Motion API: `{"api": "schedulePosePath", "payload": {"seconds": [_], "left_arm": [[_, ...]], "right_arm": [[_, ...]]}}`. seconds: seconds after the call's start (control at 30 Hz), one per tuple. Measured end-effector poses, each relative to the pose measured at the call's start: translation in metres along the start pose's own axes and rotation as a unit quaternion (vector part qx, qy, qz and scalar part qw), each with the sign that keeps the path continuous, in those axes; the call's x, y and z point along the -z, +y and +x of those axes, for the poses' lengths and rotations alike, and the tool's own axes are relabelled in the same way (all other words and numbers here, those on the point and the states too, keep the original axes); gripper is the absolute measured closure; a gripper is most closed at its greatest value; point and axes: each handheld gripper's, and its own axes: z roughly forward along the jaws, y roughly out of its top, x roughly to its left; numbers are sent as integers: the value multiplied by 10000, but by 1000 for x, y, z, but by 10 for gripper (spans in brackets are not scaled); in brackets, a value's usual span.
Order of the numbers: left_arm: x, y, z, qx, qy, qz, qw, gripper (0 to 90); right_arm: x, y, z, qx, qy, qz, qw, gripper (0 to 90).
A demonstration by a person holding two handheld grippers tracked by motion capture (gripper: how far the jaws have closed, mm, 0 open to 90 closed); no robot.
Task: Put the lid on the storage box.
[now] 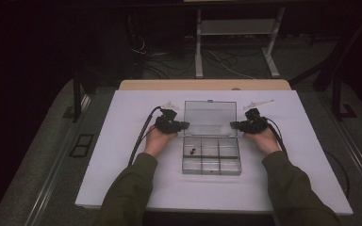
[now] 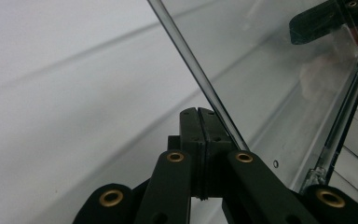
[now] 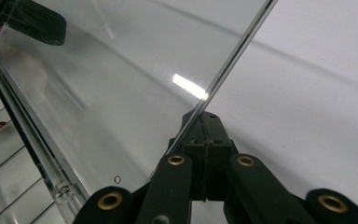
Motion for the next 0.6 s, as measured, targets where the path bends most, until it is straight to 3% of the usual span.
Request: {"api": "schedulePosePath", "payload": {"seconds": [0.6], "left_arm": [[9, 6, -4, -36, -40, -259, 9997, 893]], "right_arm": [[13, 6, 4, 94, 69, -300, 9995, 891]]}}
